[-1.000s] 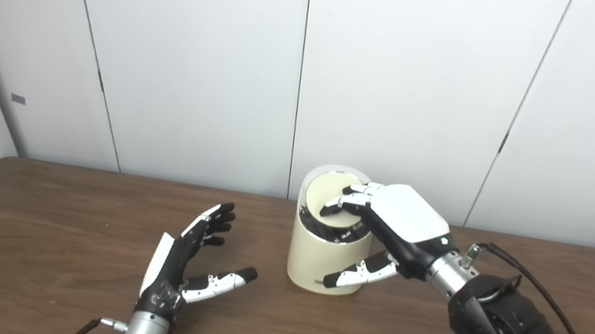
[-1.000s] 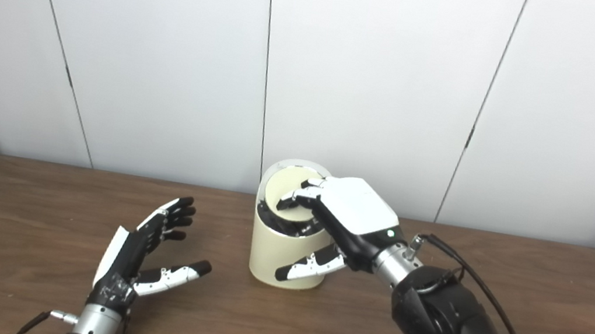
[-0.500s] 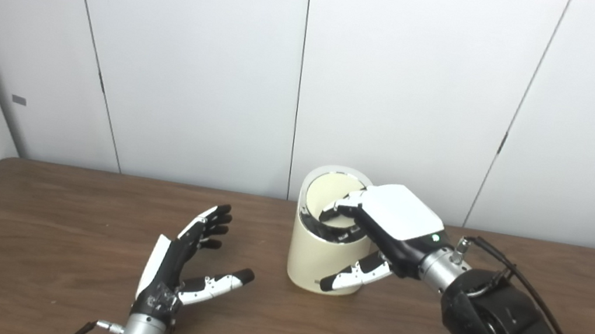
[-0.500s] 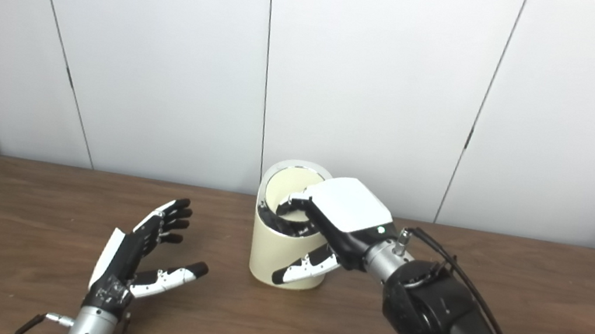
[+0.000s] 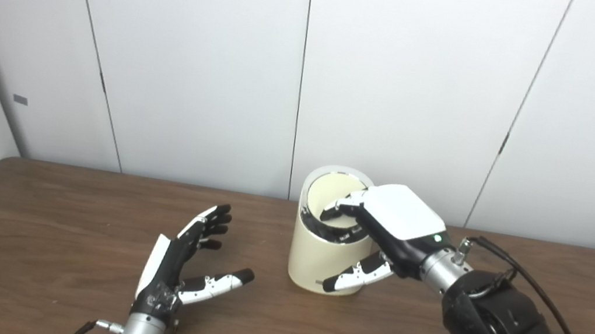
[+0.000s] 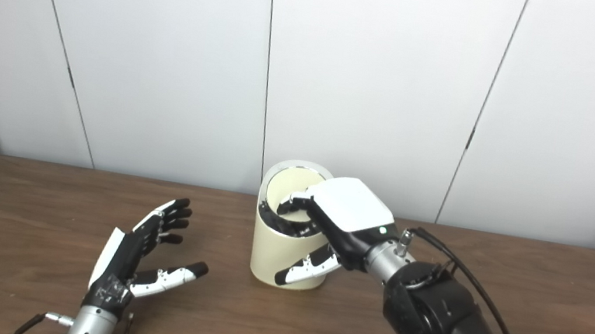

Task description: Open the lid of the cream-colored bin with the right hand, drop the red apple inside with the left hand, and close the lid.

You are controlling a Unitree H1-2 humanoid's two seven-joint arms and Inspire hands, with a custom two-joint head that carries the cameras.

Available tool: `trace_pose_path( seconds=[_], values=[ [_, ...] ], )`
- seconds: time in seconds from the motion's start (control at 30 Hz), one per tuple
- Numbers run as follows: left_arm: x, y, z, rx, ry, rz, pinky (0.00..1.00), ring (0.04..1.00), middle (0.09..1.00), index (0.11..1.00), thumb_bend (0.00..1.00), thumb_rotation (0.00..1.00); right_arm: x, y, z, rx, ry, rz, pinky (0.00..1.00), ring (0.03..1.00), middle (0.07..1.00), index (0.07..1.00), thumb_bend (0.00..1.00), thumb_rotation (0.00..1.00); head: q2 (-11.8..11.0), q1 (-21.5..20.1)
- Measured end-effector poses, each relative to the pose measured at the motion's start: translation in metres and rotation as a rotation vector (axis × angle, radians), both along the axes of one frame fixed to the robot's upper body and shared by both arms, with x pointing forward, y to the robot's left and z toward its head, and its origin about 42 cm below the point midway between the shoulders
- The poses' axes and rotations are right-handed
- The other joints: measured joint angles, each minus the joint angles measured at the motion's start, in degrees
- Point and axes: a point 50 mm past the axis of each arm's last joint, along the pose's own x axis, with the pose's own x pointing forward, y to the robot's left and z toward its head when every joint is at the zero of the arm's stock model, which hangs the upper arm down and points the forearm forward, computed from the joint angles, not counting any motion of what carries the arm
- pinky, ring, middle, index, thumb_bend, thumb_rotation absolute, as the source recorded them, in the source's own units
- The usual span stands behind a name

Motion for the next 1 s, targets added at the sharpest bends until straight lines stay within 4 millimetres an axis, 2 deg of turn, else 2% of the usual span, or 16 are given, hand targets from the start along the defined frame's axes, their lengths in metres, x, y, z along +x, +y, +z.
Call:
trace_pose_path(
  seconds=[0.17, 0.27, 0.43, 0.57, 0.73, 0.87, 1.0],
  values=[
    [0.0, 0.0, 0.0, 0.002, 0.0, -0.001, 0.76, 0.817, 0.846, 0.888, 0.83, 0.28, 0.0, -0.006, -0.005, 0.06, -0.024, 0.012, 0.87, 0.841, 0.726, 0.738, 0.6, 0.47, -0.3, 0.0],
    [0.0, 0.0, 0.0, 0.003, 0.0, -0.001, 0.76, 0.815, 0.842, 0.885, 0.83, 0.27, -0.001, -0.009, -0.006, 0.079, -0.033, 0.012, 0.84, 0.834, 0.724, 0.737, 0.6, 0.48, -0.4, -0.1],
    [0.0, -0.001, 0.0, 0.003, 0.0, -0.001, 0.76, 0.818, 0.847, 0.887, 0.83, 0.28, 0.001, -0.019, 0.0, 0.134, -0.064, -0.01, 0.71, 0.81, 0.711, 0.729, 0.61, 0.44, -0.4, 0.0],
    [0.0, -0.001, 0.0, 0.003, 0.0, -0.001, 0.76, 0.818, 0.845, 0.886, 0.83, 0.28, 0.003, -0.024, 0.007, 0.19, -0.094, -0.036, 0.72, 0.82, 0.72, 0.731, 0.61, 0.44, -0.4, 0.0],
    [0.0, -0.001, 0.0, 0.005, 0.0, -0.002, 0.75, 0.819, 0.846, 0.886, 0.83, 0.28, 0.005, -0.03, 0.013, 0.252, -0.169, -0.052, 0.59, 0.772, 0.709, 0.718, 0.59, 0.5, -0.5, 0.0],
    [0.0, -0.001, 0.0, 0.005, 0.0, -0.002, 0.76, 0.82, 0.847, 0.887, 0.83, 0.27, 0.003, -0.046, 0.013, 0.328, -0.202, -0.09, 0.58, 0.753, 0.721, 0.722, 0.59, 0.42, -0.5, 0.0],
    [0.0, 0.0, 0.0, 0.005, 0.0, -0.001, 0.75, 0.817, 0.845, 0.885, 0.83, 0.27, -0.004, -0.067, -0.005, 0.414, -0.206, -0.141, 0.59, 0.702, 0.744, 0.755, 0.6, 0.3, -0.5, -0.1]
  ],
)
